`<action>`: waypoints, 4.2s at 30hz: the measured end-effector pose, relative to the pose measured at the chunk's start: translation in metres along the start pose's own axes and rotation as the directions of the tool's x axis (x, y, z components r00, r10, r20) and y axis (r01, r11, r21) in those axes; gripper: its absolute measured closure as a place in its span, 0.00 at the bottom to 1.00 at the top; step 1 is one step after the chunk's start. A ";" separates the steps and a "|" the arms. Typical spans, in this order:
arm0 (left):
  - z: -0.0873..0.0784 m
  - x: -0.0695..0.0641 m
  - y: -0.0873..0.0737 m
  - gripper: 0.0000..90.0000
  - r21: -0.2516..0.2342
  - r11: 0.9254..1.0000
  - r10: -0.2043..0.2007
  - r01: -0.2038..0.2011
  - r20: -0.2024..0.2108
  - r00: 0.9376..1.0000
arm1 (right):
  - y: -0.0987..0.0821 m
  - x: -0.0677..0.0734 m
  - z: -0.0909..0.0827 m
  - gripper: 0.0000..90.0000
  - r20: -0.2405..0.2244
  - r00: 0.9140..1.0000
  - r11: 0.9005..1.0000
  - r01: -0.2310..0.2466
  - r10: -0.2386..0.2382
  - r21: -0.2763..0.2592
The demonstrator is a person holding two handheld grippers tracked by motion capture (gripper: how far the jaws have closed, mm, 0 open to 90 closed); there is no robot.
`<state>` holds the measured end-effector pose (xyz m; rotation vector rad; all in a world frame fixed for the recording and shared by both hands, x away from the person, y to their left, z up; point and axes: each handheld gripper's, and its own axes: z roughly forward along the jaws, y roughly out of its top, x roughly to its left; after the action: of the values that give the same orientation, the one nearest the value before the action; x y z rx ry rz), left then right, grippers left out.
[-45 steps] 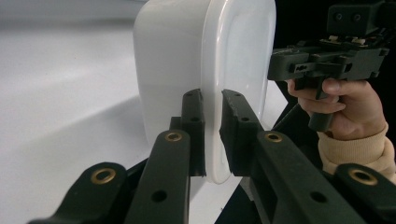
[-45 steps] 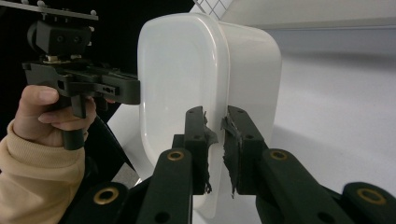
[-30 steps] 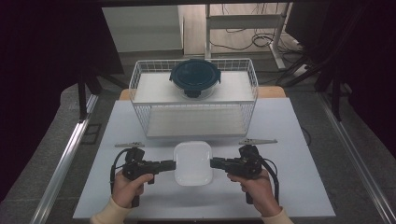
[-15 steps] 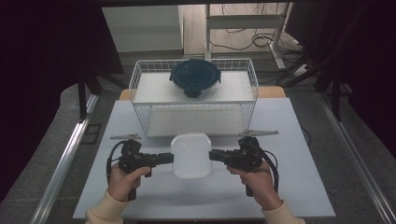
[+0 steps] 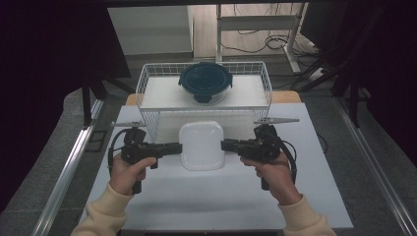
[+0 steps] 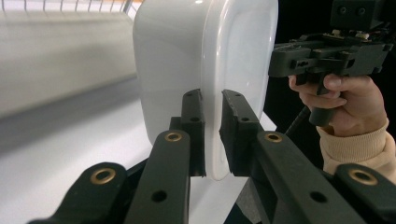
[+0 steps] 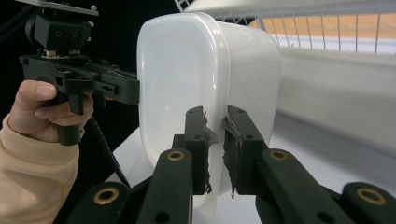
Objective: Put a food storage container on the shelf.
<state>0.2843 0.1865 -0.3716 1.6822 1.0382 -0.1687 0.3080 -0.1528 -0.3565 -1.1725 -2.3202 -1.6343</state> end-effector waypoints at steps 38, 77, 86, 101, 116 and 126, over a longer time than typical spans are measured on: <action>-0.026 -0.007 0.138 0.88 -0.052 0.998 0.046 -0.046 0.004 0.999 | 0.144 0.017 -0.013 0.88 0.036 0.994 0.994 0.100 -0.099 -0.044; 0.015 0.055 0.214 0.84 -0.064 0.972 -0.221 0.224 0.058 0.974 | 0.203 -0.063 0.022 0.78 0.003 0.977 0.976 -0.213 0.213 -0.054; 0.023 0.071 0.214 0.80 -0.070 0.958 -0.272 0.278 0.085 0.959 | 0.204 -0.080 0.034 0.76 0.003 0.957 0.955 -0.290 0.291 -0.070; 0.005 0.043 0.208 0.39 -0.181 0.979 -0.099 0.098 0.000 0.995 | 0.203 -0.049 0.020 0.34 0.098 0.991 0.984 -0.073 0.090 -0.163; -0.017 0.008 0.175 0.29 -0.146 0.981 0.107 -0.125 -0.124 0.986 | 0.170 -0.041 -0.015 0.28 0.148 0.985 0.985 0.111 -0.090 -0.134; -0.040 0.004 0.081 0.27 -0.152 0.969 0.161 -0.193 -0.201 0.966 | 0.104 -0.037 -0.046 0.27 0.179 0.969 0.973 0.195 -0.172 -0.120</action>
<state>0.3283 0.2204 -0.3000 1.6466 1.0030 0.1946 0.3821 -0.1962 -0.2732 -1.1941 -2.5236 -1.8504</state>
